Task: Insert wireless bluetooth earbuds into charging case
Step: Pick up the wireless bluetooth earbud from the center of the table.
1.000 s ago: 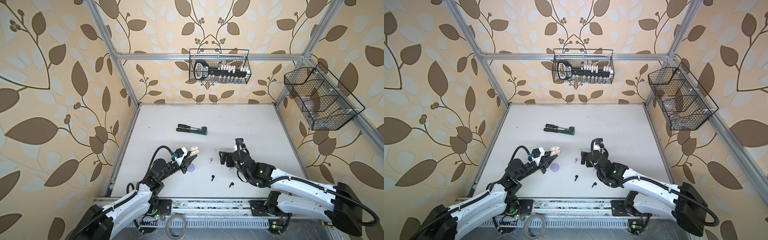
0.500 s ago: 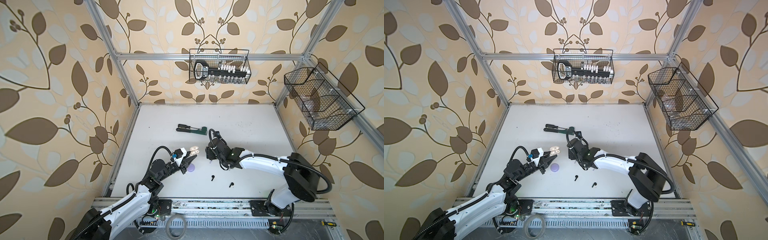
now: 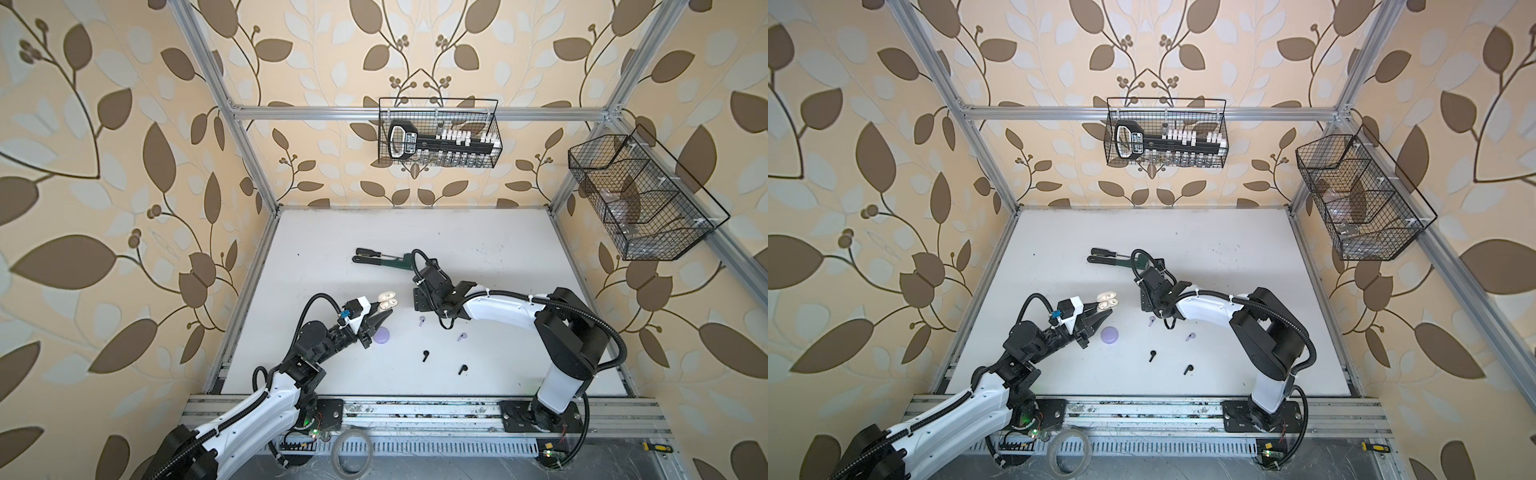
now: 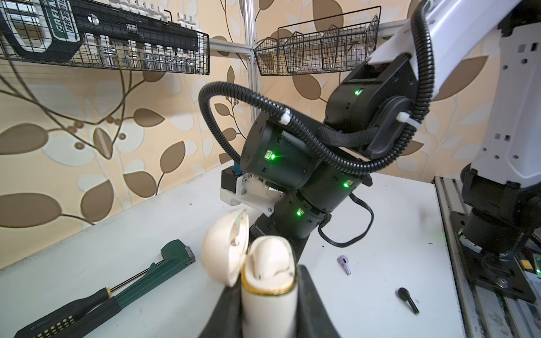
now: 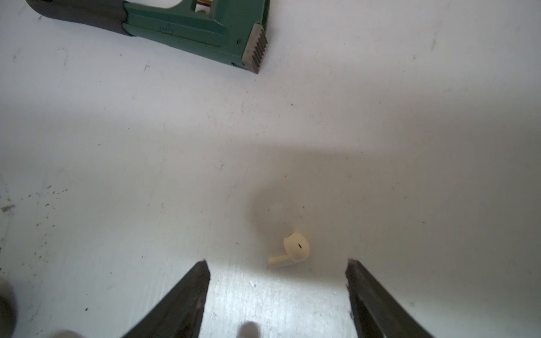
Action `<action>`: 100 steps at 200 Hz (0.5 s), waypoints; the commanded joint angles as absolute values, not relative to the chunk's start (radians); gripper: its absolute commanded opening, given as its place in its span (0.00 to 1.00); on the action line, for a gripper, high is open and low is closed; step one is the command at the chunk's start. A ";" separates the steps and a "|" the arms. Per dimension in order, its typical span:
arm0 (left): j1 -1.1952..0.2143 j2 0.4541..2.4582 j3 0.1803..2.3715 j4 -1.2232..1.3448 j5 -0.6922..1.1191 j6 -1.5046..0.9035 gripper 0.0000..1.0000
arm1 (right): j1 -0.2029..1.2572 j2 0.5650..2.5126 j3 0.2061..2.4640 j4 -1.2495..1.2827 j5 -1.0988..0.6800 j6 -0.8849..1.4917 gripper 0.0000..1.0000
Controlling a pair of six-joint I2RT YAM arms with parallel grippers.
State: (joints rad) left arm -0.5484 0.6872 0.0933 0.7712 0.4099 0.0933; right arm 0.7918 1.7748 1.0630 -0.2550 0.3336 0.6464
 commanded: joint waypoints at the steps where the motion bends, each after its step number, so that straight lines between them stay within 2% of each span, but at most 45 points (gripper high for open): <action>1: -0.544 0.665 0.096 0.799 0.409 0.084 0.00 | 0.795 1.817 1.076 -0.289 0.347 0.634 0.76; 100: -0.544 0.675 0.093 0.815 0.416 0.087 0.00 | 0.799 1.895 1.104 -0.334 0.377 0.618 0.72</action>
State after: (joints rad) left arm -0.5484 0.6762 0.0925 0.7662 0.4103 0.0933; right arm 0.7921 1.8675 1.0824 -0.3004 0.3477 0.6266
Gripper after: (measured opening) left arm 0.247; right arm 0.730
